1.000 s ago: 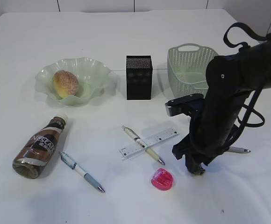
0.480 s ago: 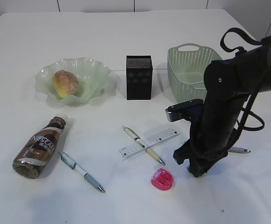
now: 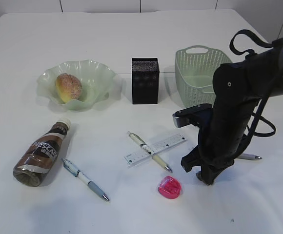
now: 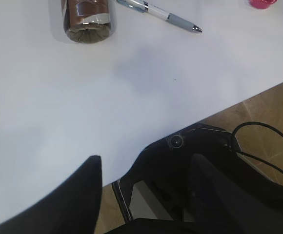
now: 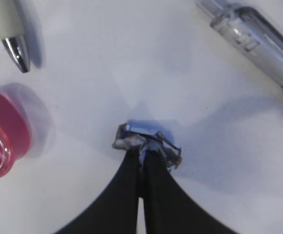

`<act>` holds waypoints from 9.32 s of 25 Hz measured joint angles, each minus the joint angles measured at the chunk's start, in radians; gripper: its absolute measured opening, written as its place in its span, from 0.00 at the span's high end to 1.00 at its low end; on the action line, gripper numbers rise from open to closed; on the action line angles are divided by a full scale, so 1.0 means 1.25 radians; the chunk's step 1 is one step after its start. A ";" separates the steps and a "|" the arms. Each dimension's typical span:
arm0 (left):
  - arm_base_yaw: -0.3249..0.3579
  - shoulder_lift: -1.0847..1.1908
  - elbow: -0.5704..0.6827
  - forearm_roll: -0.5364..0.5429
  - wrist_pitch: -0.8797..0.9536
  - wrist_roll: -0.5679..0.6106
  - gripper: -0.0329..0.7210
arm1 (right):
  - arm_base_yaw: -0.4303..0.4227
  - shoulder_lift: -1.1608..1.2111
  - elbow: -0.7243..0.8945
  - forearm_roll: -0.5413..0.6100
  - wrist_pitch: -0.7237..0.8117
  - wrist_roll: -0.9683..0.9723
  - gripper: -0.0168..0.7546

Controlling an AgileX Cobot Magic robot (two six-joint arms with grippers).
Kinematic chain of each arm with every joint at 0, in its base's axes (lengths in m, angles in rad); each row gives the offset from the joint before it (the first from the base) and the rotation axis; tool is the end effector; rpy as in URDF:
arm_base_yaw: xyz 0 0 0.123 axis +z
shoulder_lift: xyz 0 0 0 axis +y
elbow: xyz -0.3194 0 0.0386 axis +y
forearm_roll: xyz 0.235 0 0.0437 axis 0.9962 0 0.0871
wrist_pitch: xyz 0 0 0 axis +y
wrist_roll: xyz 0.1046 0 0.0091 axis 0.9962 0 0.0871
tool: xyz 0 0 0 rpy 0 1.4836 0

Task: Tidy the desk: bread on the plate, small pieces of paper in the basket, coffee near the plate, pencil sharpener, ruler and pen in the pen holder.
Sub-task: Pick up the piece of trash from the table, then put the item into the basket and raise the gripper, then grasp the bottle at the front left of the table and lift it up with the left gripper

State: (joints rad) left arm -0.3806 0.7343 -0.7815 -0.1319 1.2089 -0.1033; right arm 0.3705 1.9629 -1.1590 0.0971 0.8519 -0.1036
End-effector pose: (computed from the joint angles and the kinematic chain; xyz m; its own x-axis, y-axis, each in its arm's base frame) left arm 0.0614 -0.0385 0.3289 -0.8693 0.1878 -0.4572 0.2966 0.9382 -0.1784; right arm 0.3260 0.1348 0.1598 -0.9171 -0.3985 -0.0074 -0.3980 0.9145 0.0727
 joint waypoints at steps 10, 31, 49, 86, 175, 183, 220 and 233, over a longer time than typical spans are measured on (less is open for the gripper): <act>0.000 0.000 0.000 0.000 -0.001 0.000 0.42 | 0.000 -0.034 -0.023 -0.005 0.043 0.000 0.96; 0.000 0.000 0.000 0.000 -0.001 0.000 0.42 | -0.036 -0.040 -0.426 -0.107 0.111 0.083 0.96; 0.000 0.000 0.000 0.000 -0.001 0.000 0.42 | -0.160 0.088 -0.457 -0.103 -0.075 0.083 0.96; 0.000 0.000 0.000 0.003 0.003 0.000 0.42 | -0.160 0.031 -0.689 -0.078 0.308 0.046 0.43; 0.000 0.830 -0.477 0.166 -0.125 0.009 0.42 | -0.160 -0.756 0.287 0.073 0.263 0.010 0.45; 0.005 0.891 -0.477 0.166 -0.125 0.009 0.37 | -0.160 -0.756 0.287 0.073 0.261 0.010 0.45; 0.064 1.078 -0.639 0.125 -0.127 0.008 0.26 | -0.160 -0.756 0.287 0.073 0.256 0.010 0.45; 0.072 1.106 -0.639 0.106 -0.141 0.006 0.26 | -0.160 -0.756 0.287 0.073 0.254 0.010 0.45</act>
State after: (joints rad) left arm -0.2911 2.1164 -1.5796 0.0000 1.0332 -0.0954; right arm 0.1704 1.0180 -0.8003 0.1880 1.1694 -0.0910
